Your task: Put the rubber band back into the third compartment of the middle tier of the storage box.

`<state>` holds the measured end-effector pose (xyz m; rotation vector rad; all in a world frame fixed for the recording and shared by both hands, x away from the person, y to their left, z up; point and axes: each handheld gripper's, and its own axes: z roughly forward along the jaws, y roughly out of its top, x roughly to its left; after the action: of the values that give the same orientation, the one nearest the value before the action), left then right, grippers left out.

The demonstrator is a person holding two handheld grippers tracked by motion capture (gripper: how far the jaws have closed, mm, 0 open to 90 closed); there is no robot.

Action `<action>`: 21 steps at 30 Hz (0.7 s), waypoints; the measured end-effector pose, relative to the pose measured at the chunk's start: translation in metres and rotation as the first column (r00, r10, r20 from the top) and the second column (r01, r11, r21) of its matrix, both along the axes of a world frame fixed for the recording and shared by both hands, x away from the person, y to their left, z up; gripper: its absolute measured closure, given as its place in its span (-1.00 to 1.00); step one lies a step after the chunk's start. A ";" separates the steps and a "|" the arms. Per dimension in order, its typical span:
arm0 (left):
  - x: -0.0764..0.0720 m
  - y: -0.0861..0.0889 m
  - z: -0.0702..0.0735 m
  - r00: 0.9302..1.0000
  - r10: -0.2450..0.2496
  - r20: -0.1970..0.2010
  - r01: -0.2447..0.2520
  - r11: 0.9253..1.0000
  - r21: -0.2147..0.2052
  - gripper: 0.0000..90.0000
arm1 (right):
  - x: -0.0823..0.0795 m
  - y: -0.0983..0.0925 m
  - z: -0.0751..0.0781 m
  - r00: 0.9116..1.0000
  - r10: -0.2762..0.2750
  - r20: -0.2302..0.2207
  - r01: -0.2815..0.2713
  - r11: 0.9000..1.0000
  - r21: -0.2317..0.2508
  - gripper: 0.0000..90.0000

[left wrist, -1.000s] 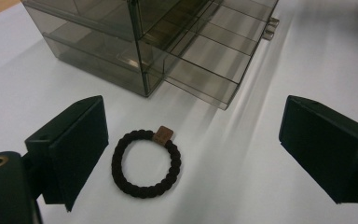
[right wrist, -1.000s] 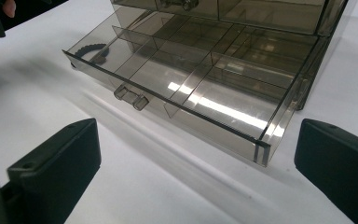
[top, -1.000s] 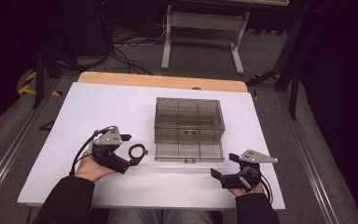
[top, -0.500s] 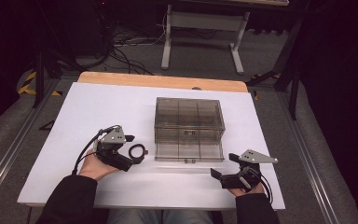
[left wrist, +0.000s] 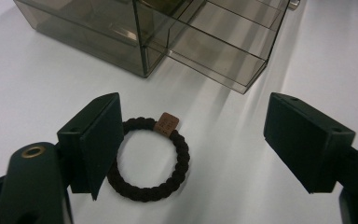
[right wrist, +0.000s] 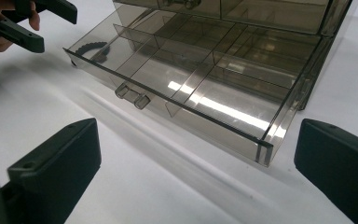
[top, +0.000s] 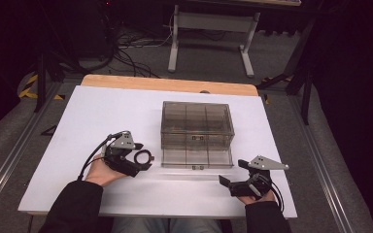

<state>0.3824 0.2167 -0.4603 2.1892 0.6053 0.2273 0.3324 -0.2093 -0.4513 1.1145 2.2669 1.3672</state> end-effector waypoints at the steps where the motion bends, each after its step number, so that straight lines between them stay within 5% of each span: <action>1: 0.001 0.000 0.000 1.000 -0.002 -0.001 0.002 1.000 0.003 -0.51 | 0.000 0.000 0.000 1.000 0.000 0.001 0.000 1.000 0.000 -0.98; 21: 0.007 -0.004 -0.014 0.999 -0.024 -0.033 0.027 0.996 0.089 -0.07 | 0.000 0.000 0.000 1.000 0.003 0.000 -0.003 1.000 0.000 -0.98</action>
<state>0.3897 0.2126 -0.4746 2.2891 0.5947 0.2102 0.3325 -0.2094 -0.4513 1.1121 2.2692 1.3681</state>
